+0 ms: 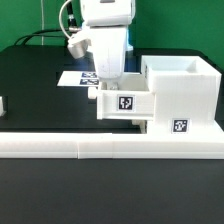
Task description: Assemble drawer
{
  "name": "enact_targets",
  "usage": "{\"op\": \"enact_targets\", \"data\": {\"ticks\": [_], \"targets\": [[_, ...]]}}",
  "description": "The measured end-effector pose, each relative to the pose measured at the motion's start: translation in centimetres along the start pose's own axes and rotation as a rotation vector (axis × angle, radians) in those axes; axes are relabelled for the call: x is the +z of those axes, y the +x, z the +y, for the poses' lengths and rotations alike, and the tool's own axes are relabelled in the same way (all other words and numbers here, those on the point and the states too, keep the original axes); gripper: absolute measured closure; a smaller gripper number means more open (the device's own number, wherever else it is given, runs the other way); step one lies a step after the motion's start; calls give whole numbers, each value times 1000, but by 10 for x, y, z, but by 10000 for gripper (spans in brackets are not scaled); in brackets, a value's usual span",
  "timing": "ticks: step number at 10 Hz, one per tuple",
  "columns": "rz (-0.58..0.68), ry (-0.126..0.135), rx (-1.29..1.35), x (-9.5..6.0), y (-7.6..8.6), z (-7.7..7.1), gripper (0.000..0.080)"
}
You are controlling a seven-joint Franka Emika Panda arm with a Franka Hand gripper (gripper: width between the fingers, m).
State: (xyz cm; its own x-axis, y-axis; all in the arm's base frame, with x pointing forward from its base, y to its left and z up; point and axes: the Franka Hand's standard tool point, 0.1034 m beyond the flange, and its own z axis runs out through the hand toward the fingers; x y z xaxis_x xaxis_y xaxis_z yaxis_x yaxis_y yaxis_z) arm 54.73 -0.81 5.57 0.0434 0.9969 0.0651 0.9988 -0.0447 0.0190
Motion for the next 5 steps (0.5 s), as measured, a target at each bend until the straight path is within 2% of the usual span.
{"op": "enact_targets", "data": {"ticks": [3, 5], "targets": [[2, -8, 12, 1, -11, -2, 757], [1, -9, 14, 1, -11, -2, 757]]}}
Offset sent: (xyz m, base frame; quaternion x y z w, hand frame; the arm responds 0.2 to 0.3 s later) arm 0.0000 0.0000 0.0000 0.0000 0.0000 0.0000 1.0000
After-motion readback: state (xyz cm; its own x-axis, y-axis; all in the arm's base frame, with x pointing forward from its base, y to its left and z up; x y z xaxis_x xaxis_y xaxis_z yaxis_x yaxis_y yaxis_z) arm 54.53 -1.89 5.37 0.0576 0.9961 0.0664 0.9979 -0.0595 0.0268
